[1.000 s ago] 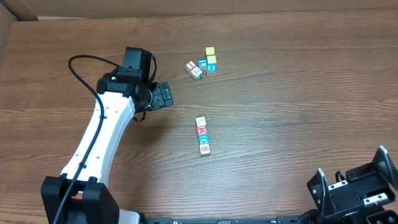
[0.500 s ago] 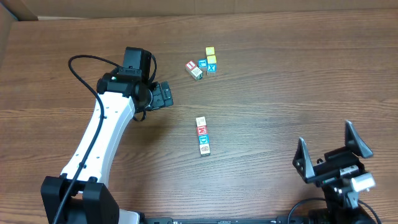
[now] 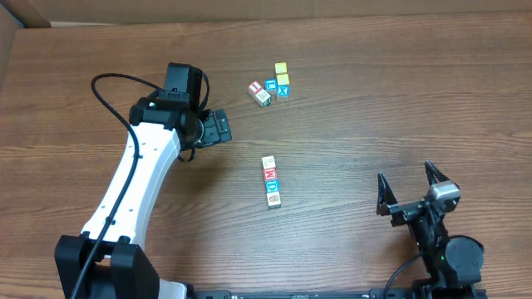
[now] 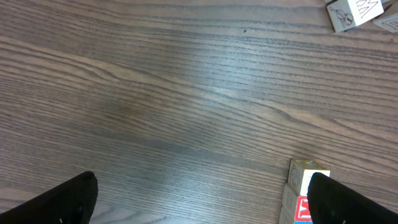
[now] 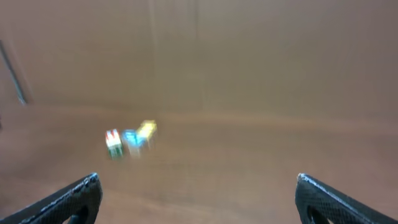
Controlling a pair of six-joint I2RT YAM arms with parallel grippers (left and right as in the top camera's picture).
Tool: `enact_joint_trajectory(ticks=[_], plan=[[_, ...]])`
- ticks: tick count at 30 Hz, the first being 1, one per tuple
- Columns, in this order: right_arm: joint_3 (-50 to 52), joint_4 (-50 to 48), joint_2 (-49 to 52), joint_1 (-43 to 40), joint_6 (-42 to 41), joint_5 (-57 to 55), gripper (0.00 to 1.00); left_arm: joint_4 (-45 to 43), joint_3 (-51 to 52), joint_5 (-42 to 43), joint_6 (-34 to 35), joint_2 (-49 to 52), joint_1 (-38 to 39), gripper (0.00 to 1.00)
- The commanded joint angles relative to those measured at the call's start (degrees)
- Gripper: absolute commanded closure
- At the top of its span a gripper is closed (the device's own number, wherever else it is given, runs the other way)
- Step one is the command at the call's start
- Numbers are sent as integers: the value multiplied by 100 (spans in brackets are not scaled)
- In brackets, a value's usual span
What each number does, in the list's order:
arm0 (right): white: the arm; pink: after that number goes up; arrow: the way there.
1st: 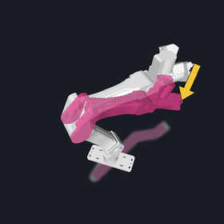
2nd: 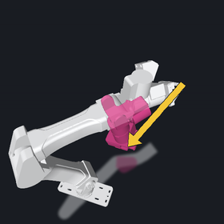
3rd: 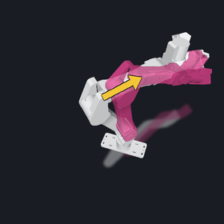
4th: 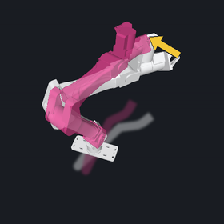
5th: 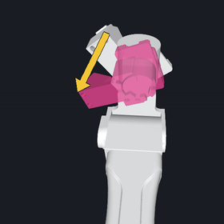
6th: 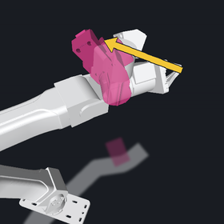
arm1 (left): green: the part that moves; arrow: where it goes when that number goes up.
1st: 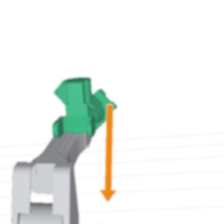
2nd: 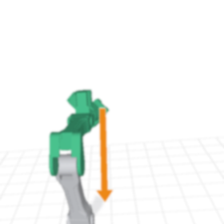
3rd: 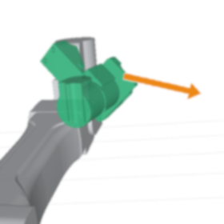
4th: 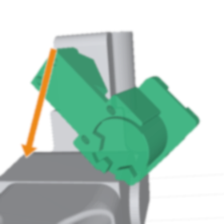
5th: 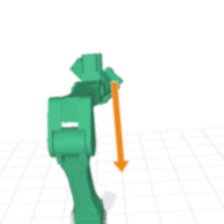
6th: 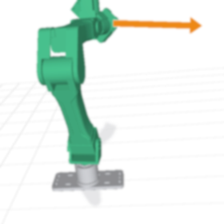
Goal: Flip 4 blocks
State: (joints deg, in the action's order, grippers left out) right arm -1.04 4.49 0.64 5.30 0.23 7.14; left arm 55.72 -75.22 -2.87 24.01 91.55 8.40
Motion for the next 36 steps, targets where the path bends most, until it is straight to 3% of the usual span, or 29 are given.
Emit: enact_joint_trajectory(ticks=[1,6,36], plan=[[59,28,-48,-2,28,-511,0,-7,-103,-68,85,-7,-13,0],[59,35,-48,-2,310,-605,0,-9,-103,-68,85,-7,-15,0],[59,28,-48,-22,262,-562,0,-7,-103,-68,85,-7,-13,0]])
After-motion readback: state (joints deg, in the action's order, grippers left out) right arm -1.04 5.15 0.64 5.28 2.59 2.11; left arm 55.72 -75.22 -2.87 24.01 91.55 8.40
